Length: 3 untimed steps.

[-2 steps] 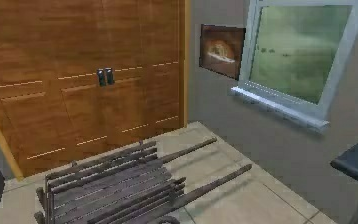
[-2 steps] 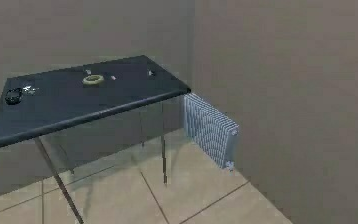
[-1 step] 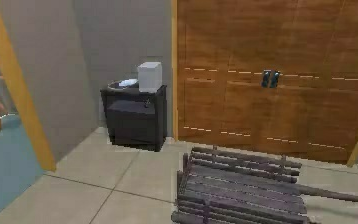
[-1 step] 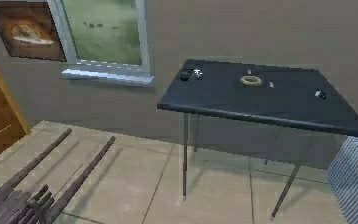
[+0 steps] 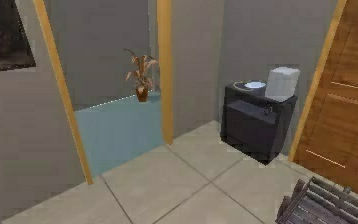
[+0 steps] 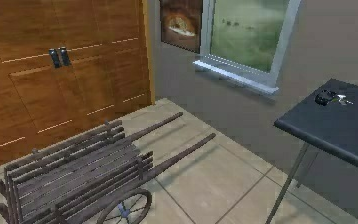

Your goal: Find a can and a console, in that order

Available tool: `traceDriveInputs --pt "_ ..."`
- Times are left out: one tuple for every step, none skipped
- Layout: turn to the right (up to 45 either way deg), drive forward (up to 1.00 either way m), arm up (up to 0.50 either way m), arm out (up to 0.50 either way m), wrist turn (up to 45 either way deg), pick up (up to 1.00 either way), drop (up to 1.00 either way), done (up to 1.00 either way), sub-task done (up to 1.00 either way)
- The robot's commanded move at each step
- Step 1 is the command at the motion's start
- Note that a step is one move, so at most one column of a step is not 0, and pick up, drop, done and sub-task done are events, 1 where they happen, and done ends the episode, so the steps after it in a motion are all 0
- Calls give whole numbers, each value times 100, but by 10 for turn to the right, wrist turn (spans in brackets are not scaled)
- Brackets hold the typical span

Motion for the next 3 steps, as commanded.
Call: traceDriveInputs --pt "0 25 0 0 0 0 0 0 0" --pt "-150 0 0 0 0 0 0 0 0" --pt "0 100 0 0 0 0 0 0 0"
